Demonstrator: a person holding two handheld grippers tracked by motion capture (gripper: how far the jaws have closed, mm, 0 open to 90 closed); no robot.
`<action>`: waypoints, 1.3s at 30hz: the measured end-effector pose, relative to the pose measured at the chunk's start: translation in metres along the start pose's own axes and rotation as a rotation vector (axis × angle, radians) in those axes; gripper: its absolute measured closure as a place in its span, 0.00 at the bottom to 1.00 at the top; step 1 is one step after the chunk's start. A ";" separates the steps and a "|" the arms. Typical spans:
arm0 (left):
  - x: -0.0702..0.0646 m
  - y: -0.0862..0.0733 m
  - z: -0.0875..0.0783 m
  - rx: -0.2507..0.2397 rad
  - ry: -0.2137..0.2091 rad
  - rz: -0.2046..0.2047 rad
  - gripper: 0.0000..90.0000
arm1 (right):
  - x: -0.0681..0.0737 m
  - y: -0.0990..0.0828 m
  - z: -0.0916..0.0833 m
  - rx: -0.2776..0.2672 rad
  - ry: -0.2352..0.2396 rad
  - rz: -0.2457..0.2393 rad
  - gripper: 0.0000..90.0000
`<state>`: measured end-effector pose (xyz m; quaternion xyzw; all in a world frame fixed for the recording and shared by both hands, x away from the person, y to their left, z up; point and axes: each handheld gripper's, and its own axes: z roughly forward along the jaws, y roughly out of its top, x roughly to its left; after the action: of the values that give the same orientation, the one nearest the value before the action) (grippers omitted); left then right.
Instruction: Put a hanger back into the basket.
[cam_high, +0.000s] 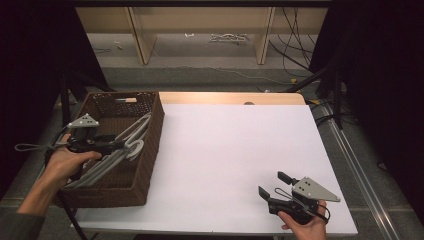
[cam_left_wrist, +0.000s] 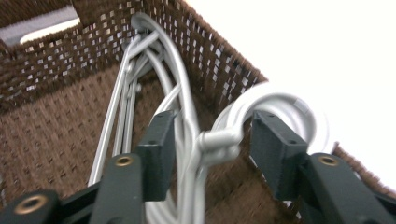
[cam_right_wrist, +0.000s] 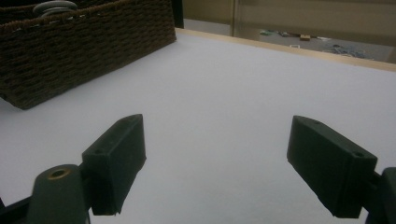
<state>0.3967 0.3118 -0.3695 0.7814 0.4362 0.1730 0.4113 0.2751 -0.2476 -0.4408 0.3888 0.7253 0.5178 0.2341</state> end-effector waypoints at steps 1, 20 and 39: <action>-0.002 0.001 -0.001 -0.017 0.005 -0.009 0.52 | 0.000 0.000 0.000 0.004 0.004 0.001 0.23; -0.052 0.003 -0.012 -0.284 -0.087 -0.038 0.19 | 0.000 0.000 0.000 -0.003 0.006 0.000 0.23; -0.102 -0.005 -0.007 -0.349 -0.086 0.032 0.19 | 0.001 0.001 -0.002 0.018 0.011 0.001 0.23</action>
<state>0.3324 0.2326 -0.3599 0.7118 0.3690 0.2192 0.5560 0.2733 -0.2482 -0.4390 0.3883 0.7311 0.5133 0.2262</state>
